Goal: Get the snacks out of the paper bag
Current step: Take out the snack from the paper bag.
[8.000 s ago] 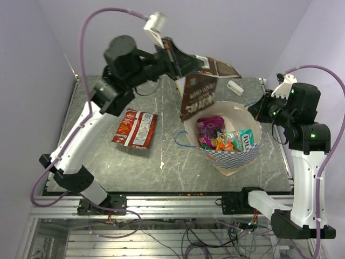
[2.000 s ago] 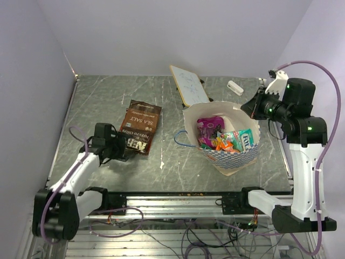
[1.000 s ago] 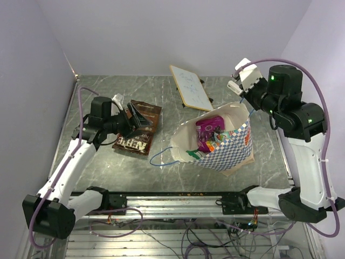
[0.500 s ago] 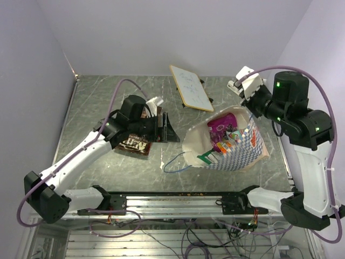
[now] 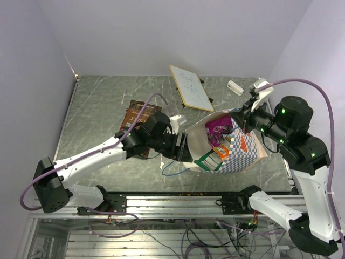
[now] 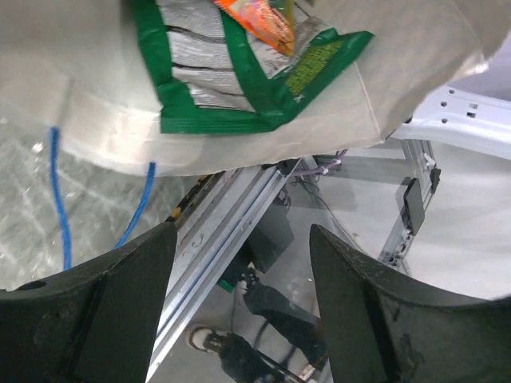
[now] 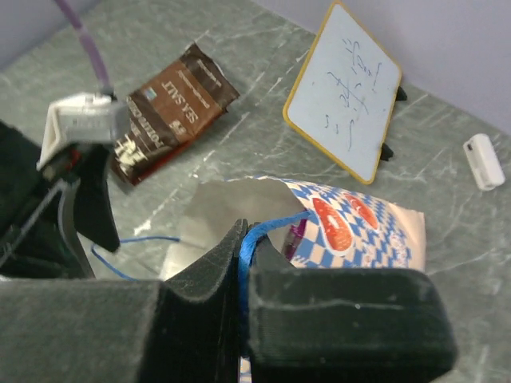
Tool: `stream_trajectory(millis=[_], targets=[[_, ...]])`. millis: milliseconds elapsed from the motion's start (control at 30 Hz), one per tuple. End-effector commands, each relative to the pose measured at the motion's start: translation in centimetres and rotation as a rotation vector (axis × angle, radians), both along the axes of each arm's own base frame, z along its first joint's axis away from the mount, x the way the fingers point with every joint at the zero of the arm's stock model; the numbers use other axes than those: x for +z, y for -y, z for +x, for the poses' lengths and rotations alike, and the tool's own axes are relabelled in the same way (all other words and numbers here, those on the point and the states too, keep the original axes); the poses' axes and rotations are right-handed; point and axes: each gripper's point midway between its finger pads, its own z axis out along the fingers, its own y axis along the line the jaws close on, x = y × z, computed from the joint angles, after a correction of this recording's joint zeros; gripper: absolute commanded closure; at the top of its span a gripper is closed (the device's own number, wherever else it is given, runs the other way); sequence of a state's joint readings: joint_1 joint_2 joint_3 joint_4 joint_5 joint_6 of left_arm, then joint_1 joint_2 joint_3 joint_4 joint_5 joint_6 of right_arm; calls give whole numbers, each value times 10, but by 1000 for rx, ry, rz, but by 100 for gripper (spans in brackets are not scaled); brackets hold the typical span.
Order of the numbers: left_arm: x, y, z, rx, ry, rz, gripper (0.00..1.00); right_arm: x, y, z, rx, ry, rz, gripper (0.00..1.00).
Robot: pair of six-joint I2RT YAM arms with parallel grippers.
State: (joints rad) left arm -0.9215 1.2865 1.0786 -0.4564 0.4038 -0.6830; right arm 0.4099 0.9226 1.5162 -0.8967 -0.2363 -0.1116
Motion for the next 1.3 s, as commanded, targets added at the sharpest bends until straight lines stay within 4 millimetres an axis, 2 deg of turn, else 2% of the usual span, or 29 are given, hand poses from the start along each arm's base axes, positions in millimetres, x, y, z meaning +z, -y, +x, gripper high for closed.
stream_trajectory(millis=[0, 133, 267, 367, 467, 600, 667, 833, 967, 1067, 1167, 1200, 1267], targets=[[17, 29, 7, -20, 185, -65, 25, 41, 5, -2, -117, 81, 263, 100], [-4, 44, 12, -23, 221, -43, 30, 42, 11, 2, -147, 70, 210, 100], [-23, 57, 22, -3, 269, 10, 23, 41, 9, 3, -130, 43, 170, 100], [-40, 68, 24, -13, 242, 35, 21, 44, 11, 0, -128, 62, 169, 100], [-54, 83, 14, -51, 186, 29, 21, 47, 14, -1, -139, 78, 167, 100], [-56, 104, -18, -117, 222, 9, 16, 43, 16, 0, -147, 66, 153, 100], [-65, 108, -27, -125, 201, 13, 14, 41, 14, 2, -142, 58, 144, 100], [-77, 114, -29, -123, 195, 26, 9, 38, 12, 7, -132, 51, 123, 100], [-78, 122, -25, -127, 203, 27, 17, 36, 10, 9, -127, 46, 106, 100], [-79, 126, -25, -142, 202, 41, 31, 35, 10, 11, -122, 45, 94, 100], [-75, 125, -22, -146, 210, 70, 65, 33, 11, 12, -121, 41, 75, 100], [-67, 126, -19, -144, 228, 76, 81, 31, 11, 11, -119, 38, 66, 100], [-50, 122, -13, -127, 264, 93, 93, 27, 13, 10, -119, 31, 45, 100]])
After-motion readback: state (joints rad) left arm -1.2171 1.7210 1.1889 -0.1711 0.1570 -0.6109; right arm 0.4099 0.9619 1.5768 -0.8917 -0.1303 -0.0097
